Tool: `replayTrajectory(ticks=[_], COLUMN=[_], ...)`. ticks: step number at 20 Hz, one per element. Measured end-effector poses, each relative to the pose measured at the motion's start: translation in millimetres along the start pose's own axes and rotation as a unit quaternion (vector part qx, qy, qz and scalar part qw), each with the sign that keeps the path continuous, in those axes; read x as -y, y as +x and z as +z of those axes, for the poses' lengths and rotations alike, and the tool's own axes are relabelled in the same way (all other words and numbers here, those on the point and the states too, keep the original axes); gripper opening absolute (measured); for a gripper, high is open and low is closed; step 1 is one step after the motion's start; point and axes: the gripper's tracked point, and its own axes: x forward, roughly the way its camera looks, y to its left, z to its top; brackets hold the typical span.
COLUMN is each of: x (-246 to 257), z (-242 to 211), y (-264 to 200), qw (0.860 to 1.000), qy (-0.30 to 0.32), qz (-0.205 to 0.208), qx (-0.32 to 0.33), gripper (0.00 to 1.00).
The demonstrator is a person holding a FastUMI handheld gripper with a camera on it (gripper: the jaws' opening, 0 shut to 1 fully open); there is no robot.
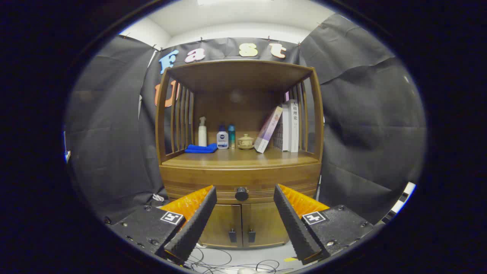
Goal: Pull open the drawer, take out the items inside it, and place them on the countertop above the cabinet.
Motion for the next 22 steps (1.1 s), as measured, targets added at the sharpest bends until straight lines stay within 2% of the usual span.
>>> replayTrajectory(ticks=[15,22], x=[-2.2,-7.1], z=[4.1,-3.0], y=[-5.3,5.9], qw=[1.0,1.0], qy=[-0.018,-0.015], qz=[-0.004,-0.001], qx=[0.003,-0.003], gripper=[0.99,0.99])
